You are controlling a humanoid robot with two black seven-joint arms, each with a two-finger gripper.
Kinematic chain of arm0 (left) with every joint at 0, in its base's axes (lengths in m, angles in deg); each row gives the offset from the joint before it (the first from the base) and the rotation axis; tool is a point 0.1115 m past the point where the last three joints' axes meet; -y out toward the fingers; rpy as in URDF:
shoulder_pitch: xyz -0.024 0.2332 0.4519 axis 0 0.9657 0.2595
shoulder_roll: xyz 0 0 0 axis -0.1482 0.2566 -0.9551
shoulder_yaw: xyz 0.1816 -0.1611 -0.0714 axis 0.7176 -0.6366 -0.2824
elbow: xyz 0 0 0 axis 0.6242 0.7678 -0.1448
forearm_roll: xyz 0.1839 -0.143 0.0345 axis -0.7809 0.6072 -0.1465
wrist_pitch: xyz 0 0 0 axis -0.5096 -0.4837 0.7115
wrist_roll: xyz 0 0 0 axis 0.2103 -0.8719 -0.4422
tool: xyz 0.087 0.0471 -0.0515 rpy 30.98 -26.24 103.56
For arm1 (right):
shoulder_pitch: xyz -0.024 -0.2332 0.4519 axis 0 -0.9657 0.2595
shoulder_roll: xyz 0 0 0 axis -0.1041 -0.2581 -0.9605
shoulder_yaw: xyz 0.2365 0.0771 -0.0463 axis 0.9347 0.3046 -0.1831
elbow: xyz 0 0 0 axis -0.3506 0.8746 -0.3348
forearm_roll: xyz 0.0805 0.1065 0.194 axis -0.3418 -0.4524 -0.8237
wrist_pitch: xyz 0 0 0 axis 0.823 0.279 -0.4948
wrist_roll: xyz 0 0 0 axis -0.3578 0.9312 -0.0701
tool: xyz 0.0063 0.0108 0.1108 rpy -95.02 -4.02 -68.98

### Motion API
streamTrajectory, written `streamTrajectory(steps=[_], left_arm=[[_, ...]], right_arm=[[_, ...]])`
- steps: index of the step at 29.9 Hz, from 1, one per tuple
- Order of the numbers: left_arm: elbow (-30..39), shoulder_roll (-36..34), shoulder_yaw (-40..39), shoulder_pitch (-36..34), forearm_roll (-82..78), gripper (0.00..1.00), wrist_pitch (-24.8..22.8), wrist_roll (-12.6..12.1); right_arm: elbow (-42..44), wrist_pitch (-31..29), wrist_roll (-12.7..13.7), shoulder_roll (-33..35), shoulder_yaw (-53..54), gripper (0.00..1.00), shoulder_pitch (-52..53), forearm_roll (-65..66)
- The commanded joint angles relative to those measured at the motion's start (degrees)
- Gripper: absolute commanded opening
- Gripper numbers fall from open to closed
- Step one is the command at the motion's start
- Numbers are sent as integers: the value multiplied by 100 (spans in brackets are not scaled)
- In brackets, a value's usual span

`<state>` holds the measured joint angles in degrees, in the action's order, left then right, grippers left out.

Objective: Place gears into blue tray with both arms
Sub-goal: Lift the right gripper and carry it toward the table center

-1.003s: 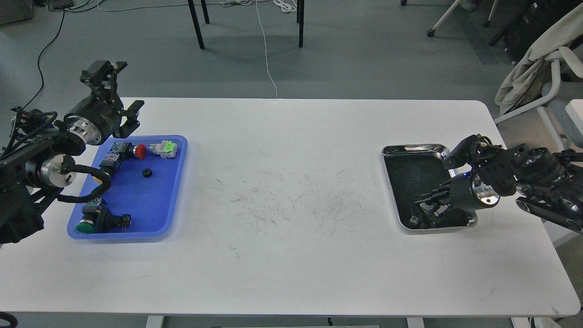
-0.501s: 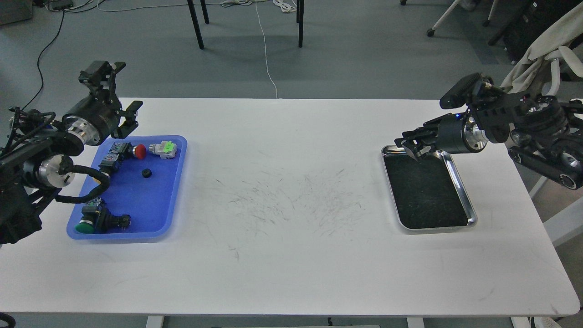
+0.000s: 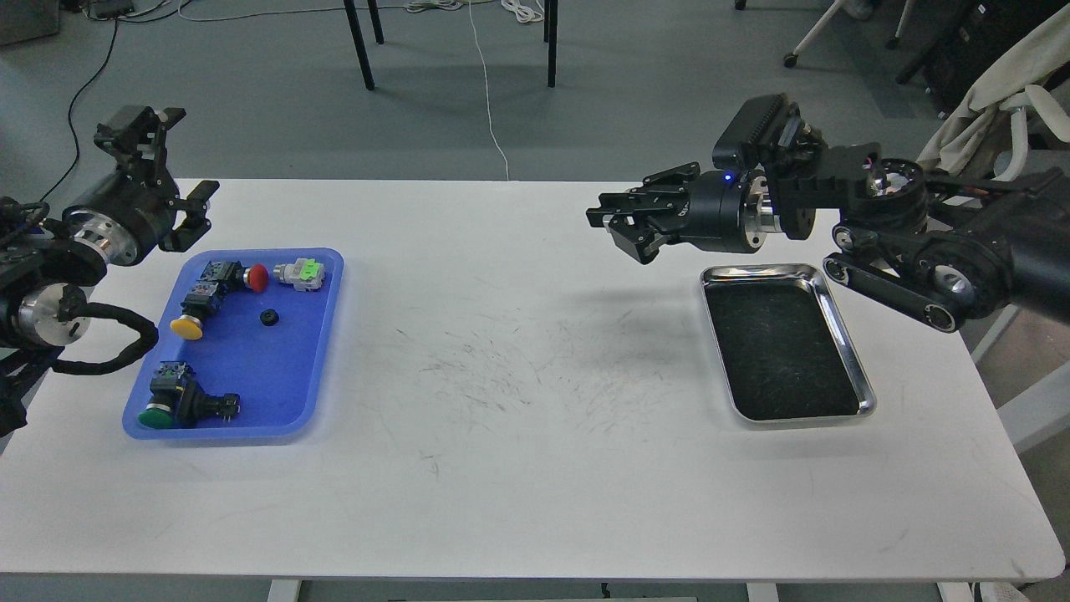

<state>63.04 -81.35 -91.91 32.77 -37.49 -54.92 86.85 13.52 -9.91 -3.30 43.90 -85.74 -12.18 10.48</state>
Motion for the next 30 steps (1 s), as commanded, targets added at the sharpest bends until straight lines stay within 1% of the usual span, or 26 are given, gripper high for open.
streamTrajectory(steps=[1, 11, 15, 19, 30], left_arm=[[55, -71, 14, 2, 0, 98, 4, -9], [388, -414, 32, -7, 0, 98, 22, -18], [477, -660, 32, -7, 0, 98, 13, -18], [608, -801, 32, -7, 0, 98, 13, -18], [846, -1029, 32, -7, 0, 98, 30, -18]], right_arm=[[-236, 324, 1, -229, 54, 1, -206, -10], [-210, 965, 1, -906, 71, 1, -636, 157], [-175, 1159, 1, -1196, 54, 1, -900, 324], [115, 1343, 1, -1407, 71, 1, -1225, 763], [563, 1405, 1, -1785, 27, 1, -1595, 948]])
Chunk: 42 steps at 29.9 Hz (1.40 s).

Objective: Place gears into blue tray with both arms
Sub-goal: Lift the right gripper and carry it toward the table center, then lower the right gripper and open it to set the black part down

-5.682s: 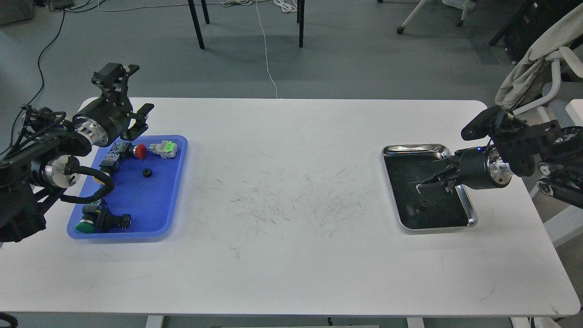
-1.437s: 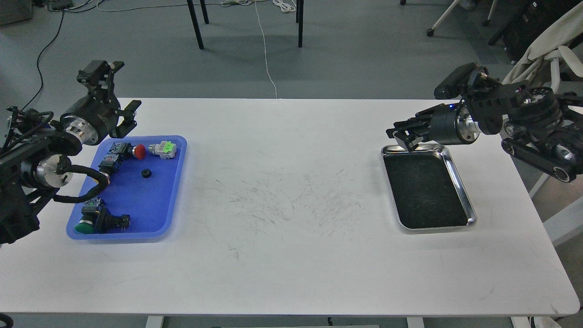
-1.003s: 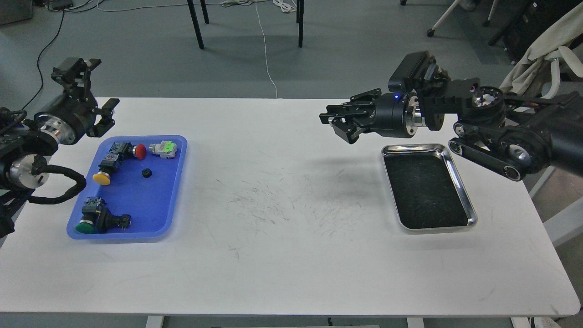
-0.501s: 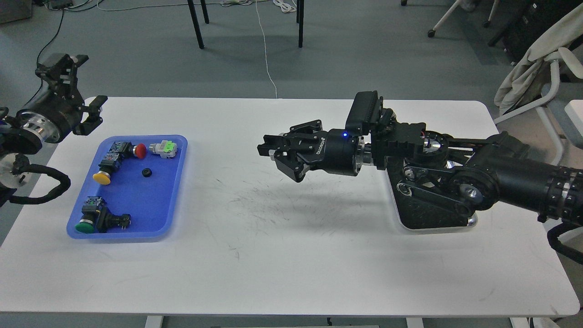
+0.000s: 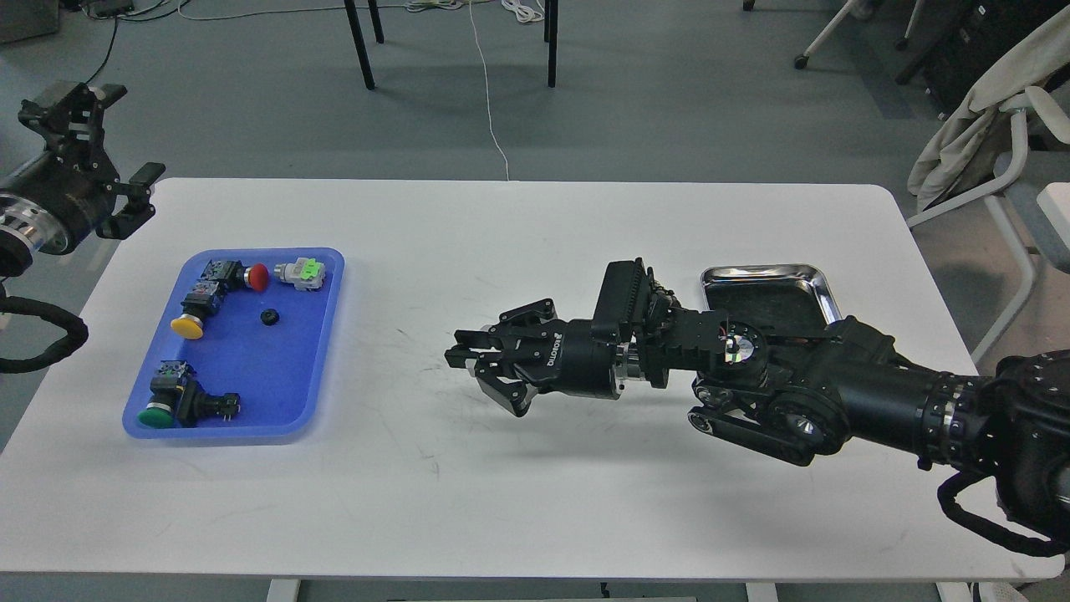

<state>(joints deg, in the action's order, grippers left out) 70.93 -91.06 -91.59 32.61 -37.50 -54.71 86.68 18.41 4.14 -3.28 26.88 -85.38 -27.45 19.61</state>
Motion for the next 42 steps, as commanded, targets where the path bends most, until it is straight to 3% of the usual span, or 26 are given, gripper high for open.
streamTrajectory(steps=[1, 13, 33, 38, 42], left_arm=[[57, -67, 0, 18, 1, 98, 9, 0], [145, -252, -9, 27, -8, 98, 0, 0], [224, -428, -9, 71, 1, 98, -8, 0], [224, -437, -9, 71, 1, 98, -8, 0], [233, -463, -9, 71, 1, 98, -8, 0]], right_arm=[[170, 1, -1, -127, 0, 1, -111, 62], [892, 10, -1, -690, -360, 1, -296, 106], [1393, -16, -1, -690, -598, 3, -358, 97], [1419, -34, -1, -690, -589, 17, -349, 80], [1524, -34, -1, -690, -562, 53, -367, 0]])
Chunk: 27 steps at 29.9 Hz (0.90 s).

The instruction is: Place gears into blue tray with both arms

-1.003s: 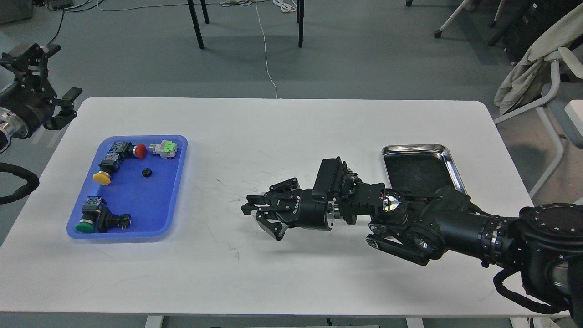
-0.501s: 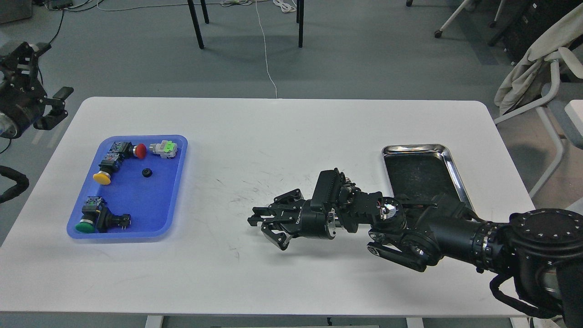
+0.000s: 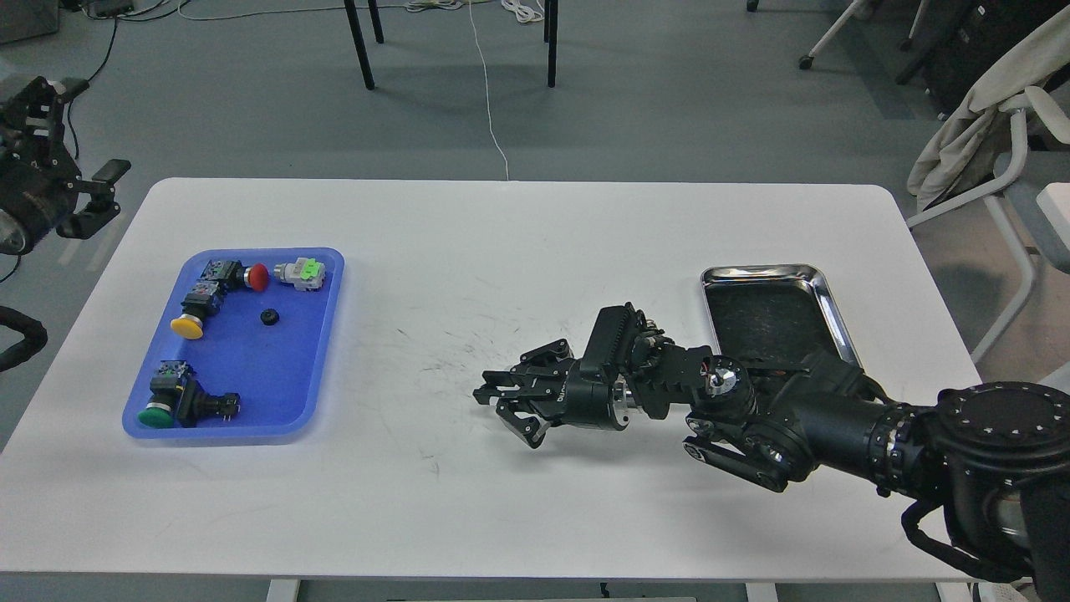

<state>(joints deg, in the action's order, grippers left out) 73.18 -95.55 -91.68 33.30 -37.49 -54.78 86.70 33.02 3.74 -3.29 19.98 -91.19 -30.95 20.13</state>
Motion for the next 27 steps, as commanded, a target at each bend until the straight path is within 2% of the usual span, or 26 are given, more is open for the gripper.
streamTrajectory(steps=[1, 3, 5, 12, 16, 19, 21, 23, 26, 27], left_arm=[[17, -22, 1, -7, 0, 98, -1, -2], [79, -57, -8, 1, 0, 98, -1, 6], [88, -101, -8, 1, 0, 98, 8, 6], [96, -128, 0, 1, 9, 99, -53, 33], [96, -119, 1, 28, 9, 99, -80, -29], [105, -171, -61, 28, 17, 99, -150, -142], [105, -180, -131, 28, 87, 99, -203, -231], [96, -146, -123, 10, 105, 99, -90, -240], [105, -110, -79, 1, 53, 99, 428, -266], [122, -119, -79, 1, 26, 99, 473, -266]], right_arm=[[64, 23, 0, 1, 18, 55, -17, -52], [64, 23, 0, 1, 62, 57, -17, -70], [81, 32, 0, 1, 80, 66, -17, -78], [81, 58, 0, 1, 272, 68, -17, -87], [81, 49, 0, 1, 641, 69, 0, -96], [81, 32, 0, 1, 931, 77, 44, -384], [81, 32, 0, 1, 1028, 79, 132, -779], [73, 32, 0, 1, 1064, 79, 334, -1358], [81, 23, 0, 88, 1064, 82, 597, -2325], [90, 23, 0, 132, 1064, 82, 677, -2589]])
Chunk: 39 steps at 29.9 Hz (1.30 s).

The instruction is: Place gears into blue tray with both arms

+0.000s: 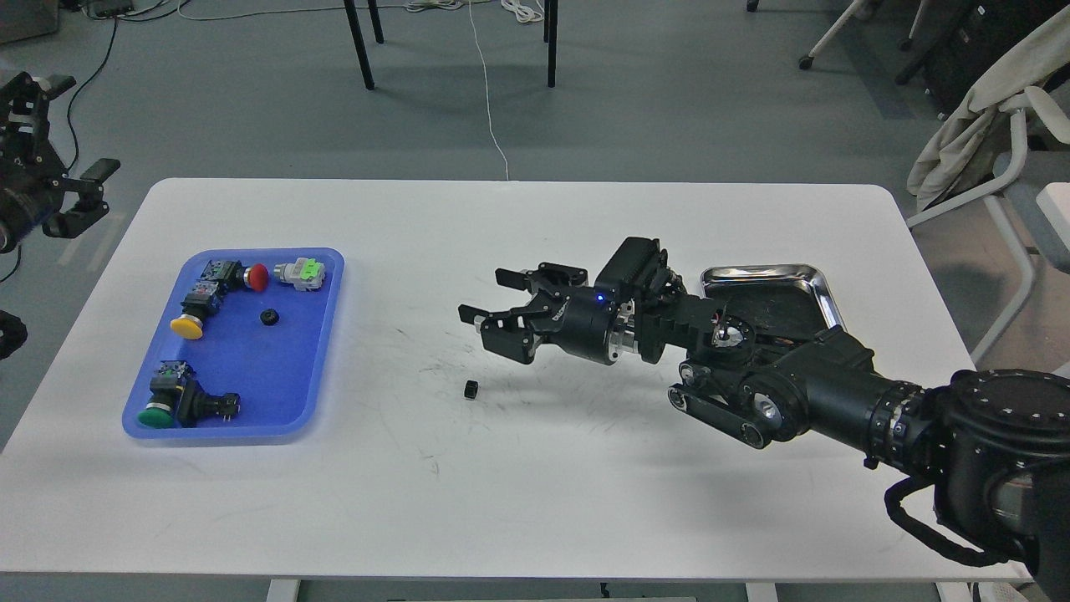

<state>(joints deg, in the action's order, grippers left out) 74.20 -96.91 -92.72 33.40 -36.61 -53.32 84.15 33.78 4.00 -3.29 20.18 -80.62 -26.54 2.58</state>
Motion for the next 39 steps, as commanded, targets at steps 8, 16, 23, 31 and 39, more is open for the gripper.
streamTrajectory(steps=[8, 16, 23, 31, 39], left_arm=[[608, -54, 350, -53, -457, 99, 670, 50], [1663, -194, 438, -132, -1713, 99, 1189, 42], [2673, -615, 772, -184, -3154, 99, 1356, 42], [3246, -1196, 1018, -720, -3753, 99, 803, -2], [3299, -1196, 1475, -887, -5378, 99, 881, -37]], right_arm=[[251, 6, 0, 647, 69, 85, 632, -2795], [375, -56, 0, 1218, 579, 94, 702, -4237], [366, -73, 0, 1570, 579, 94, 694, -5116], [375, -56, 0, 1650, 588, 94, 562, -5337], [366, -38, 0, 1650, 588, 94, 544, -5337]])
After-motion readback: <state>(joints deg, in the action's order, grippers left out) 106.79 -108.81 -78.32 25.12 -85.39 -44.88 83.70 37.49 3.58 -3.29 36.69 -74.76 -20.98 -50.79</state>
